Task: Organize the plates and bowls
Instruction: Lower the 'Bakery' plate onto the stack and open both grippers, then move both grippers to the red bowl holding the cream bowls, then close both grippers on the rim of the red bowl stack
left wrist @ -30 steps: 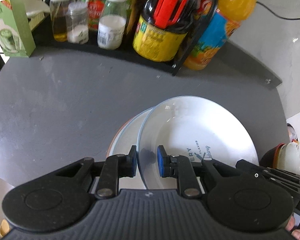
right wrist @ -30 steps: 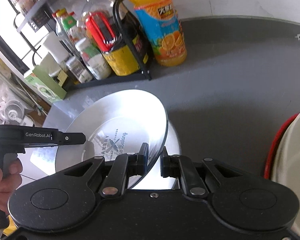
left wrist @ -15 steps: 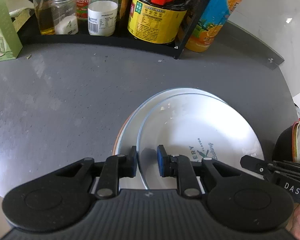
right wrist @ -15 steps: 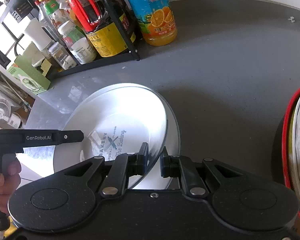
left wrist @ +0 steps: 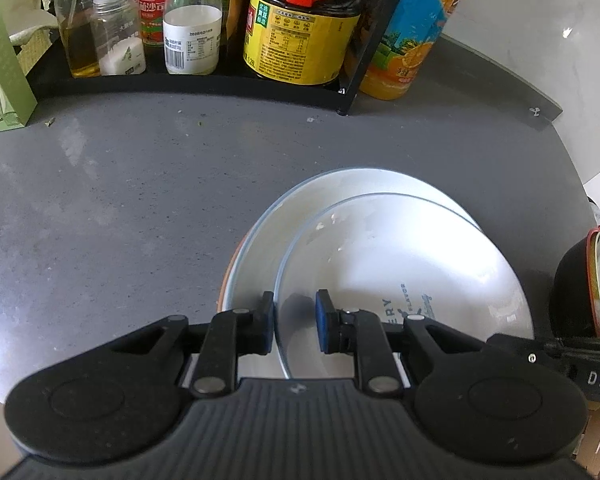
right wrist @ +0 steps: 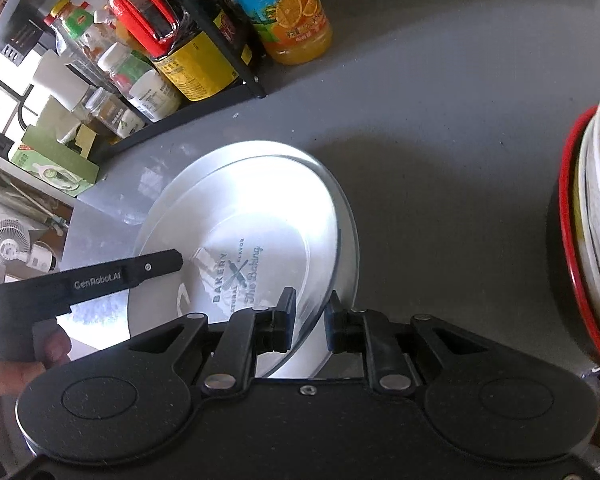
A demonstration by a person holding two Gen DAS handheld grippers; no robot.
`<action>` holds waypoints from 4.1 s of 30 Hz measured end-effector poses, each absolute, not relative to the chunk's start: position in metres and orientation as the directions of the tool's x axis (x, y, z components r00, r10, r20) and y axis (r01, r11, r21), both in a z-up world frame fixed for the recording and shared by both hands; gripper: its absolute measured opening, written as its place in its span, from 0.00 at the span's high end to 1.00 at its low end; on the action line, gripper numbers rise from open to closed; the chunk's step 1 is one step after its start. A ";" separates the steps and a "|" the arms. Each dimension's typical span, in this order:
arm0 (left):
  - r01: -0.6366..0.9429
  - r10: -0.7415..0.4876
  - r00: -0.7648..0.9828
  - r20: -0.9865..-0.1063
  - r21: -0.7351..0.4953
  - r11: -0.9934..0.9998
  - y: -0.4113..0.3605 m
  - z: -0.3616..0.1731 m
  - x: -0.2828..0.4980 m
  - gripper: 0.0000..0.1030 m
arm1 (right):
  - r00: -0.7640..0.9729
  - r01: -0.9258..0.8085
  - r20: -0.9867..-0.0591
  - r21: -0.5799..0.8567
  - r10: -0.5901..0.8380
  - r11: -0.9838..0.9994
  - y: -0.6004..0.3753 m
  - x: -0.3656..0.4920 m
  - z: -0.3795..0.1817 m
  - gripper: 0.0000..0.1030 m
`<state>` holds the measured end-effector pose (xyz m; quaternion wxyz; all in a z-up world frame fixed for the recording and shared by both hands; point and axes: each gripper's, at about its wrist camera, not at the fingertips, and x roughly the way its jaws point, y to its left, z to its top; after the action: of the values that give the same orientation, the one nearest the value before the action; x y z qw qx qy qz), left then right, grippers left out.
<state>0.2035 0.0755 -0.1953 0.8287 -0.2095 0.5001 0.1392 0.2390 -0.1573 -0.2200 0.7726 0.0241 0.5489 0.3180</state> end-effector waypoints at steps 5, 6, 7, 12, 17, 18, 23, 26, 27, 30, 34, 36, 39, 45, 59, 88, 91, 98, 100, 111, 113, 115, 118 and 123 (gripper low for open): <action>-0.419 0.032 0.473 -0.881 -0.193 0.887 0.072 -0.196 0.202 0.81 | 0.191 -0.445 -0.833 0.398 0.519 0.803 -0.162 0.233 -0.216 0.83; -0.418 0.034 0.473 -0.880 -0.190 0.889 0.072 -0.195 0.202 0.81 | 0.191 -0.441 -0.833 0.400 0.520 0.803 -0.164 0.232 -0.215 0.83; -0.418 0.036 0.473 -0.880 -0.188 0.889 0.071 -0.195 0.202 0.81 | 0.193 -0.436 -0.833 0.402 0.519 0.806 -0.165 0.231 -0.214 0.84; -0.413 0.027 0.473 -0.881 -0.194 0.890 0.069 -0.196 0.202 0.81 | 0.218 -0.441 -0.843 0.364 0.492 0.820 -0.166 0.224 -0.209 0.88; -0.410 0.022 0.467 -0.884 -0.194 0.891 0.065 -0.200 0.203 0.80 | 0.227 -0.440 -0.858 0.331 0.460 0.834 -0.165 0.222 -0.208 0.89; -0.411 0.021 0.467 -0.884 -0.196 0.890 0.065 -0.201 0.203 0.80 | 0.227 -0.442 -0.860 0.327 0.457 0.835 -0.164 0.221 -0.207 0.89; -0.408 0.033 0.468 -0.883 -0.183 0.895 0.066 -0.201 0.206 0.80 | 0.232 -0.430 -0.865 0.318 0.444 0.845 -0.163 0.221 -0.206 0.87; -0.413 0.048 0.455 -0.889 -0.163 0.896 0.066 -0.199 0.209 0.80 | 0.241 -0.447 -0.865 0.303 0.439 0.842 -0.163 0.220 -0.208 0.87; -0.413 0.051 0.449 -0.892 -0.157 0.897 0.066 -0.198 0.211 0.80 | 0.240 -0.449 -0.864 0.304 0.442 0.840 -0.162 0.220 -0.210 0.86; -0.406 0.058 0.442 -0.895 -0.142 0.903 0.067 -0.197 0.213 0.80 | 0.238 -0.448 -0.866 0.304 0.439 0.841 -0.160 0.220 -0.216 0.84; -0.412 0.056 0.433 -0.899 -0.142 0.900 0.068 -0.198 0.212 0.80 | 0.242 -0.435 -0.871 0.296 0.427 0.850 -0.160 0.222 -0.219 0.75; -0.416 0.059 0.431 -0.901 -0.140 0.898 0.068 -0.197 0.212 0.80 | 0.240 -0.431 -0.872 0.299 0.427 0.851 -0.161 0.224 -0.221 0.71; -0.428 0.063 0.424 -0.904 -0.138 0.893 0.068 -0.195 0.212 0.79 | 0.238 -0.430 -0.871 0.302 0.429 0.851 -0.159 0.225 -0.223 0.68; -0.441 0.116 0.411 -0.904 -0.085 0.894 0.065 -0.176 0.218 0.51 | 0.243 -0.431 -0.868 0.303 0.432 0.850 -0.159 0.224 -0.217 0.67; -0.359 0.094 0.507 -0.857 -0.110 0.927 0.022 -0.120 0.248 0.26 | 0.393 -0.425 -0.756 0.356 0.524 0.832 -0.212 0.232 -0.147 0.44; -0.196 -0.039 0.518 -0.855 -0.163 0.967 -0.128 -0.112 0.308 0.23 | 0.596 -0.163 -0.708 0.355 0.378 0.921 -0.376 0.272 -0.135 0.29; -0.207 -0.042 0.504 -0.863 -0.168 0.964 -0.138 -0.119 0.311 0.23 | 0.578 -0.150 -0.723 0.362 0.379 0.920 -0.383 0.276 -0.145 0.29; -0.236 -0.047 0.481 -0.876 -0.180 0.955 -0.154 -0.138 0.319 0.24 | 0.525 -0.131 -0.751 0.393 0.400 0.910 -0.396 0.287 -0.169 0.33; -0.243 -0.047 0.472 -0.880 -0.181 0.953 -0.159 -0.145 0.321 0.24 | 0.505 -0.118 -0.759 0.410 0.410 0.904 -0.400 0.289 -0.177 0.37; -0.292 -0.053 0.428 -0.902 -0.193 0.937 -0.164 -0.179 0.326 0.49 | 0.431 -0.123 -0.770 0.466 0.470 0.876 -0.393 0.302 -0.200 0.49; -0.289 -0.063 0.431 -0.900 -0.204 0.935 -0.166 -0.180 0.326 0.55 | 0.426 -0.125 -0.770 0.470 0.475 0.874 -0.392 0.303 -0.202 0.51; -0.290 -0.082 0.428 -0.900 -0.223 0.931 -0.166 -0.183 0.327 0.60 | 0.425 -0.120 -0.773 0.467 0.470 0.876 -0.392 0.304 -0.205 0.53; -0.299 -0.114 0.428 -0.897 -0.259 0.918 -0.167 -0.186 0.329 0.73 | 0.423 -0.112 -0.783 0.453 0.455 0.884 -0.393 0.305 -0.208 0.61; -0.288 -0.125 0.430 -0.894 -0.267 0.920 -0.173 -0.184 0.330 0.78 | 0.439 -0.111 -0.781 0.443 0.444 0.889 -0.393 0.304 -0.208 0.65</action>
<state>0.3297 -0.1734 -0.1836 0.8230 -0.1942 0.5315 0.0493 0.3043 -0.3935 -0.2081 0.8319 0.1657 0.5025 0.1670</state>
